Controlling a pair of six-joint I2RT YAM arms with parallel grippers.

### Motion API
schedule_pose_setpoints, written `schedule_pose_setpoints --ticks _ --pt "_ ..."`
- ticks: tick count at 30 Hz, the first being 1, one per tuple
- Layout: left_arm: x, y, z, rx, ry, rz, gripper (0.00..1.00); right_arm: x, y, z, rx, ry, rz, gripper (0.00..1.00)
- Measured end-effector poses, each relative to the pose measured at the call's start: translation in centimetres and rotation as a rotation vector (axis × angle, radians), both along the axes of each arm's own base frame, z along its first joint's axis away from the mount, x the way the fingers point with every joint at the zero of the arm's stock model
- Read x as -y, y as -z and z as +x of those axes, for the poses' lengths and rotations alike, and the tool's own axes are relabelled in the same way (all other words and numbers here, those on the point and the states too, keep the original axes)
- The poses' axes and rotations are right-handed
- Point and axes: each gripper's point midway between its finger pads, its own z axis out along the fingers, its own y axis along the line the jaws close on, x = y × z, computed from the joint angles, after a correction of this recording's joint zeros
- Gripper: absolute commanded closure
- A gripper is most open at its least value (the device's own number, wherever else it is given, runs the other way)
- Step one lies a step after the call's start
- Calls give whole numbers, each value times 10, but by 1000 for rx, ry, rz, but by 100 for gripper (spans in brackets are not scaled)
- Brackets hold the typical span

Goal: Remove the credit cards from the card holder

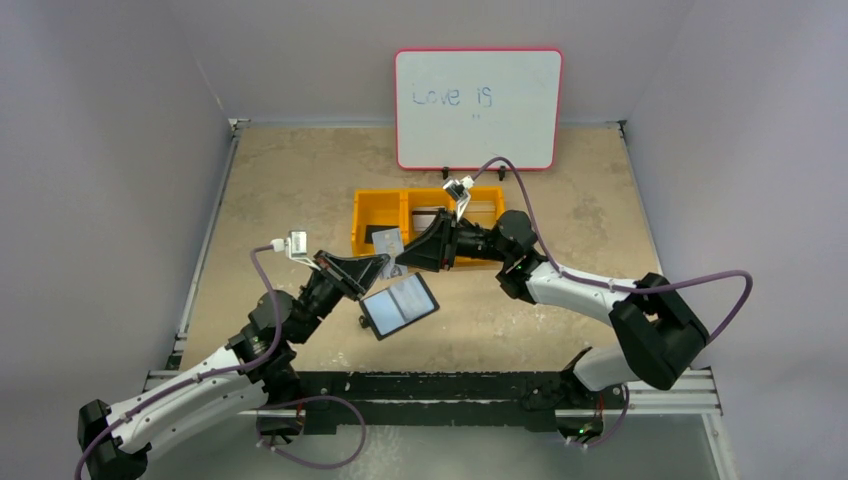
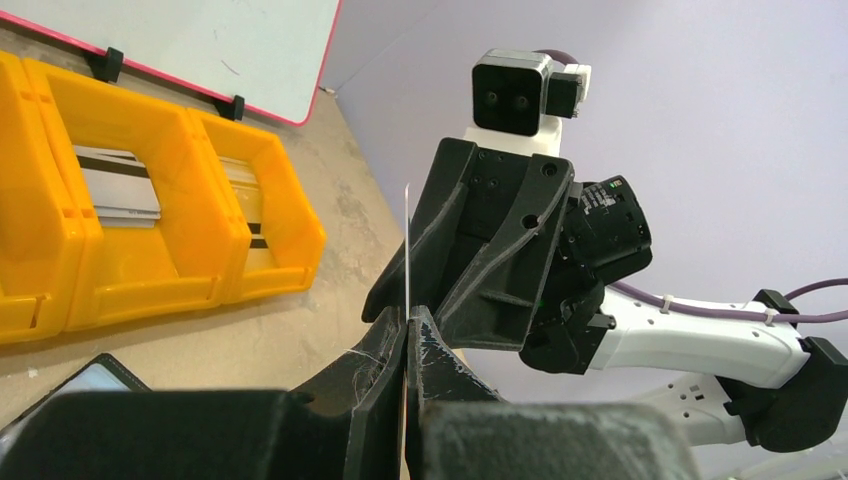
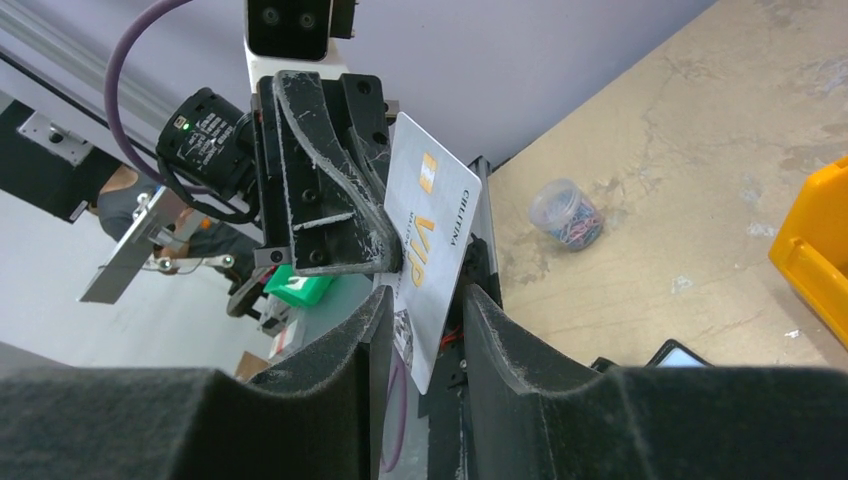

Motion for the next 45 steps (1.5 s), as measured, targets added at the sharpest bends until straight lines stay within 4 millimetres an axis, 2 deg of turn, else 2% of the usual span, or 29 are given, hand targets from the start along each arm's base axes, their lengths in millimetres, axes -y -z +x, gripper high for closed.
schedule_pose_setpoints --ticks 8,16,18,22,26,31,36,40,45 --pt "2 1 0 -3 8 0 100 0 -3 0 4 -1 10 66" --pt "4 -2 -2 0 22 -14 98 0 -9 0 6 -4 25 99" --pt "3 -2 -1 0 16 -16 79 0 -11 0 7 -4 30 100" --pt "-2 8 2 -33 -15 7 51 0 -11 1 14 3 25 100" --pt "-11 22 7 -82 -70 50 38 1 -4 8 13 43 -9 100" --pt "-37 43 18 -186 -216 130 34 6 4 35 52 203 -121 100" --pt "-72 70 22 -330 -391 222 33 28 17 90 151 492 -325 100" --pt "-93 102 19 -436 -482 355 33 57 48 131 279 672 -597 100" --pt "-104 134 12 -516 -509 496 33 81 84 166 426 723 -911 100"
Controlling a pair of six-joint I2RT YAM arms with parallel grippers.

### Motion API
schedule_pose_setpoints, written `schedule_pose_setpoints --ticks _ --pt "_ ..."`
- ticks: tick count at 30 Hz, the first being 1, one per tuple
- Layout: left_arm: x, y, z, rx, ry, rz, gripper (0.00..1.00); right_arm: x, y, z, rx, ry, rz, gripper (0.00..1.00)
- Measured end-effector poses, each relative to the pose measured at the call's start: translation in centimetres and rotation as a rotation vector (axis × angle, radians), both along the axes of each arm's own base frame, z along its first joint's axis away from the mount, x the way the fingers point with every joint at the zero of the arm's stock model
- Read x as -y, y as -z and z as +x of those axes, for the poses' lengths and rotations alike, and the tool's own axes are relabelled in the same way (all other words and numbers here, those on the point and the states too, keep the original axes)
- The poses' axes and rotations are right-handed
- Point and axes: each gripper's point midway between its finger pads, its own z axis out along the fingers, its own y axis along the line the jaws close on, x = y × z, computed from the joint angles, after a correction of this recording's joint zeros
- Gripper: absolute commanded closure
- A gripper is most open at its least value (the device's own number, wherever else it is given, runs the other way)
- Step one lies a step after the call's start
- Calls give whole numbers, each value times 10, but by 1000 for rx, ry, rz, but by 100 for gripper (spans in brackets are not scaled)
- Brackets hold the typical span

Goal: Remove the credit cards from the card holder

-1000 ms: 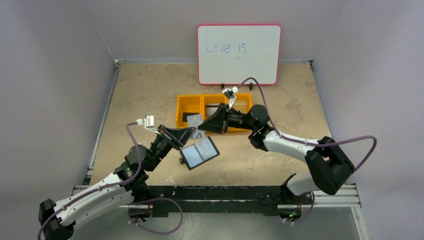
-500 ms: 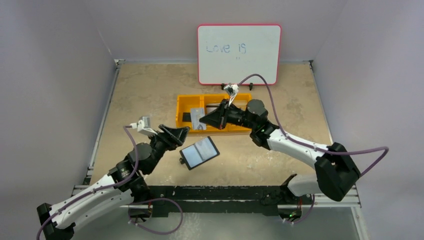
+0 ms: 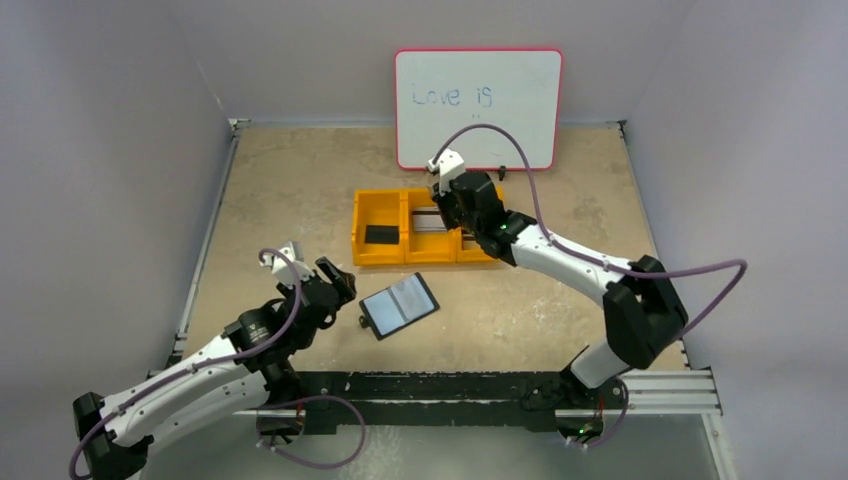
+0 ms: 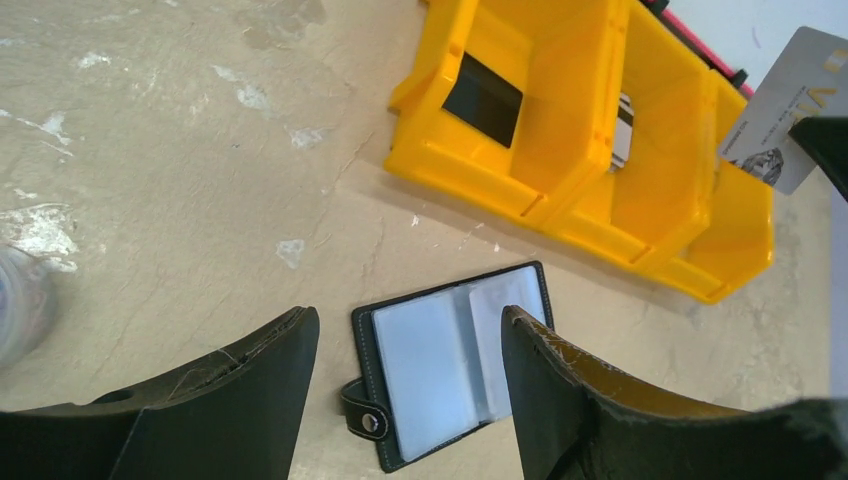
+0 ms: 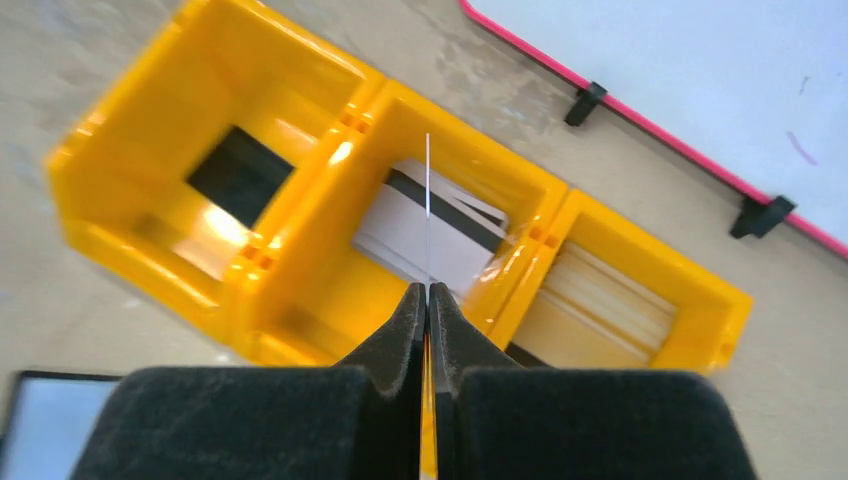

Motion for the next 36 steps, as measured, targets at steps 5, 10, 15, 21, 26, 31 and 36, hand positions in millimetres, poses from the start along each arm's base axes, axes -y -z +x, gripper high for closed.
schedule_pose_setpoints --ticks 5,10,15,21,26,31,36 --pt "3 6 -3 -29 16 9 32 10 26 20 13 -10 -243 100" --pt "7 11 -7 -41 36 -29 30 8 48 28 26 -68 -402 100" --pt "5 17 -12 -46 41 -53 30 -1 58 24 61 -155 -499 100" --pt "5 14 -13 -38 40 -73 29 -4 62 29 105 -213 -589 100" --pt "5 14 -13 -42 43 -72 29 -5 82 32 106 -269 -673 100" --pt "4 14 -14 -41 44 -69 29 -9 95 34 106 -316 -733 100" --pt "3 3 -14 -2 49 -105 28 -13 95 40 125 -335 -768 99"
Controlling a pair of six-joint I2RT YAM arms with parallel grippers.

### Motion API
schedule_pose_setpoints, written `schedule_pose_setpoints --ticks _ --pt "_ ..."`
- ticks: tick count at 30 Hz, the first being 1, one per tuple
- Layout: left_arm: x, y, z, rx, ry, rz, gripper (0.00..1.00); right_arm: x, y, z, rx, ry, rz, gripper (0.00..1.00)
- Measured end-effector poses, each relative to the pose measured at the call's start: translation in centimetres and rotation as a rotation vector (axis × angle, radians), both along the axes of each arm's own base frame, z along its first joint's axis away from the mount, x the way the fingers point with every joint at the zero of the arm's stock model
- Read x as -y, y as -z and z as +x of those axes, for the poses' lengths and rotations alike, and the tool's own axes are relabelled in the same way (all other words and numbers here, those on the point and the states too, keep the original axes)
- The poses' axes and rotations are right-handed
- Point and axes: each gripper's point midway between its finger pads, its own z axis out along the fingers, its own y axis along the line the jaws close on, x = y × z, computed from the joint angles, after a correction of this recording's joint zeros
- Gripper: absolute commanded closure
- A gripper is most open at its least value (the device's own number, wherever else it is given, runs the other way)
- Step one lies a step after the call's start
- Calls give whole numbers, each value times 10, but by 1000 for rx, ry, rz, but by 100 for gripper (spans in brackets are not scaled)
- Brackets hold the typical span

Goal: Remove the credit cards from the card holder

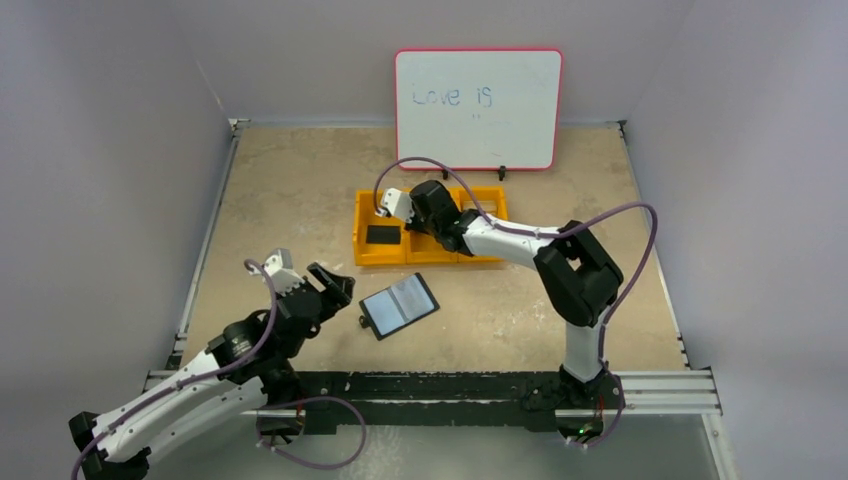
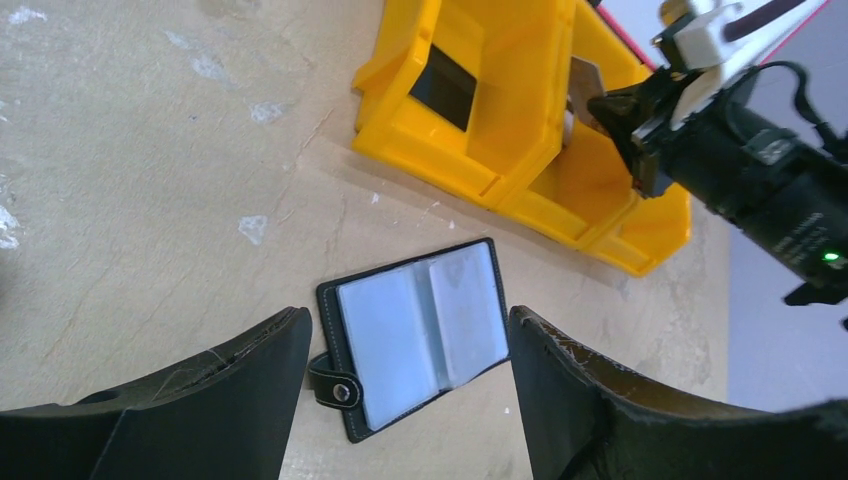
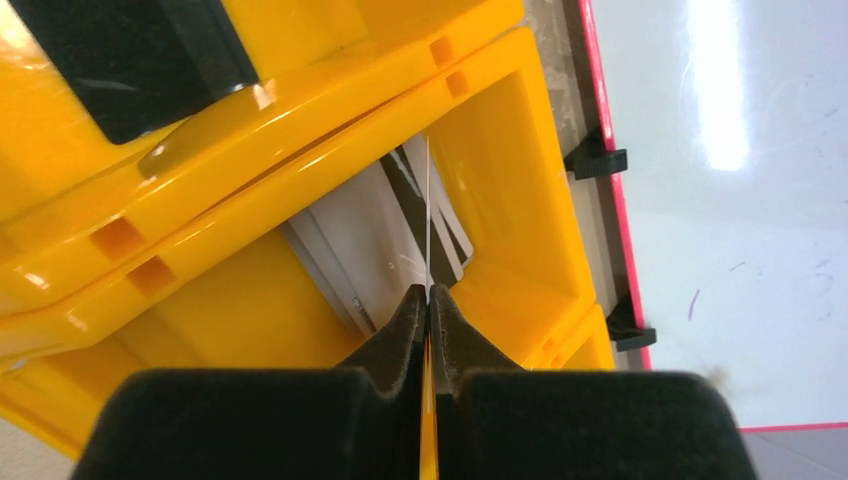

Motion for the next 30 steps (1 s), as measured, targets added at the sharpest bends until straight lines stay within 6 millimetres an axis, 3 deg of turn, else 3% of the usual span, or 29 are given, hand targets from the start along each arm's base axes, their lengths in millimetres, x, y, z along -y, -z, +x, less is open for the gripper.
schedule_pose_setpoints --ticks 6,13,19,30 --pt "-10 -21 -2 58 -24 -51 27 -1 5 10 23 -13 -61 98" --pt "-19 -19 -5 51 -37 -24 27 -2 19 19 26 -23 -127 96" --pt "-20 -22 -5 52 -30 4 27 -5 13 24 33 -15 -128 84" --pt "-18 -16 -3 30 -18 58 27 -5 12 18 3 -13 -116 79"
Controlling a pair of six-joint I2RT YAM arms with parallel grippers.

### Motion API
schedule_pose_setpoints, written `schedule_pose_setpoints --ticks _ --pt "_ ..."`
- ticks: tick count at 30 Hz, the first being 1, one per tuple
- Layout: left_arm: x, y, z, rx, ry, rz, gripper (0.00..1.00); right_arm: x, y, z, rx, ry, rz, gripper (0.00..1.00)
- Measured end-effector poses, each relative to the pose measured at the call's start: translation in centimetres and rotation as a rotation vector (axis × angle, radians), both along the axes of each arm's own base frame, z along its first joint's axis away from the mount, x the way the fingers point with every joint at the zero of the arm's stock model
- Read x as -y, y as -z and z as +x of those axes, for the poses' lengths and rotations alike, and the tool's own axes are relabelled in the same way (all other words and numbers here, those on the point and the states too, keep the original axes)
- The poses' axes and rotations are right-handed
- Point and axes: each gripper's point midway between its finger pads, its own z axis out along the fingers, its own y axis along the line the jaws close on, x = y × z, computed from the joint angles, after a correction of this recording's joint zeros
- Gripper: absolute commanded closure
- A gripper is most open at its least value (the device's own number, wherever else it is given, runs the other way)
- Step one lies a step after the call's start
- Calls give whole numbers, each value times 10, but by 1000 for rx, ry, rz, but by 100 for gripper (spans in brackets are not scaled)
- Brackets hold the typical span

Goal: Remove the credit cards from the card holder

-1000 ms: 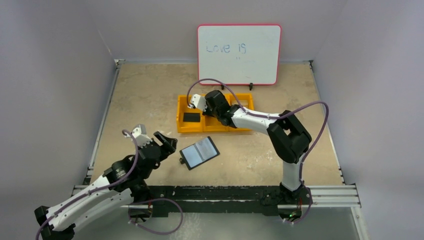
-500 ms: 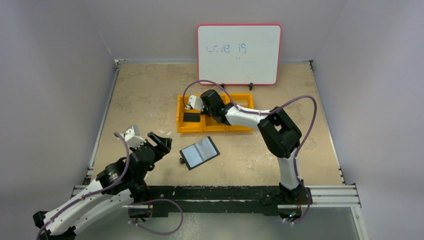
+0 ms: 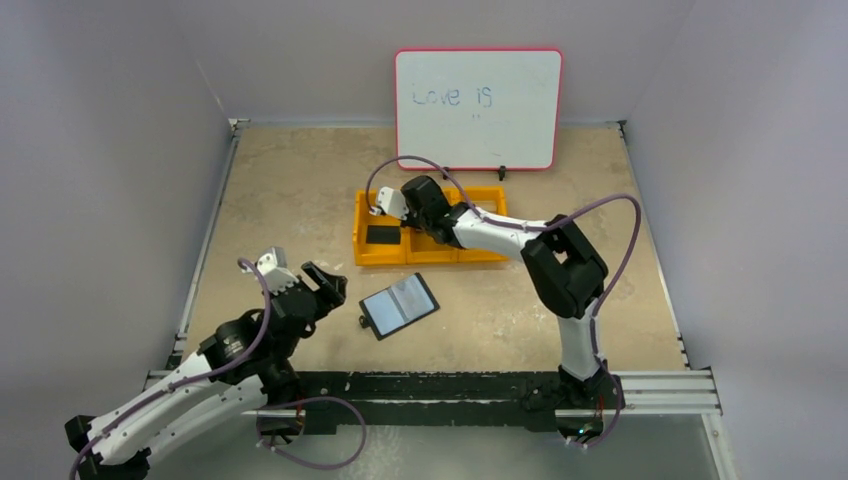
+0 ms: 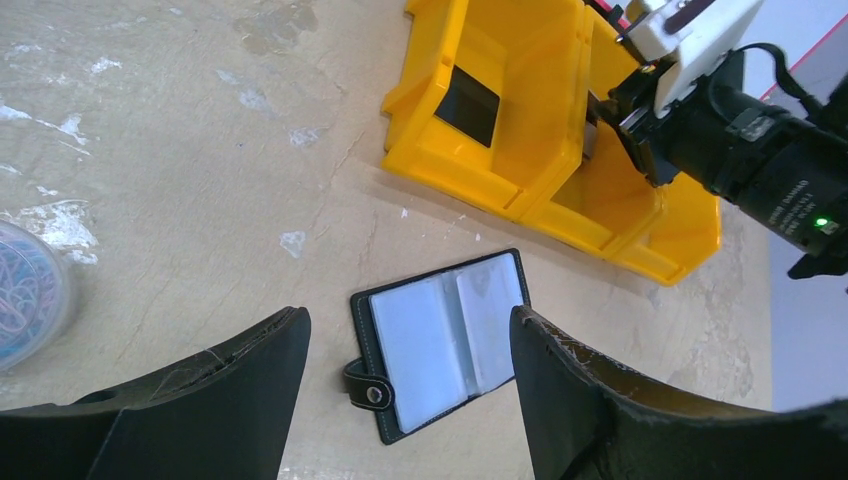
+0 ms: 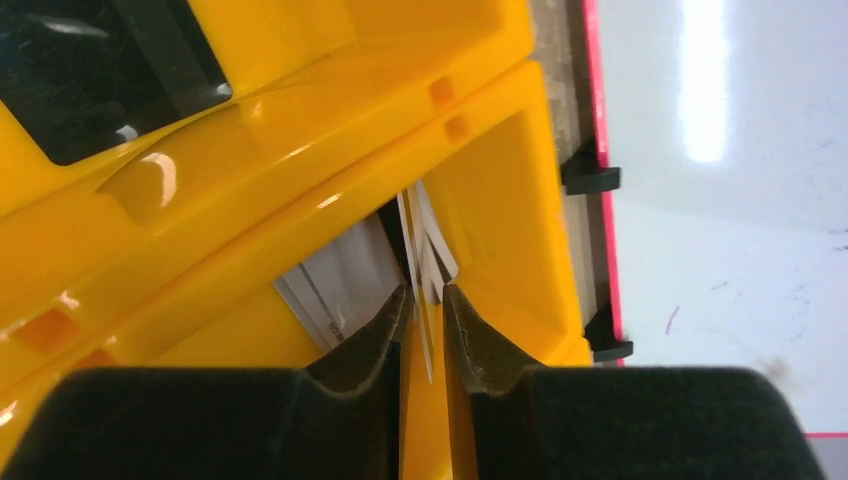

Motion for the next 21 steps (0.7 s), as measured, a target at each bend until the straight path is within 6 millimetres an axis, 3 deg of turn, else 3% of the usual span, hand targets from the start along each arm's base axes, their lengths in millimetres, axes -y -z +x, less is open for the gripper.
schedule_pose_setpoints --ticks 3,7,11,14,18,21 --pt "1 1 1 -5 2 8 27 -1 -18 -1 17 4 35 78" --pt "2 5 1 -19 3 22 27 -3 -57 -4 58 9 120 77" --pt "5 9 2 -37 4 32 26 1 -103 -16 116 18 241 76" --pt "9 15 2 -63 8 37 27 4 -124 -33 123 34 347 75" --pt "15 30 0 -119 23 67 27 2 -132 -62 34 75 554 73" --pt "19 41 -3 -162 36 81 28 -10 -123 -93 -123 84 720 66"
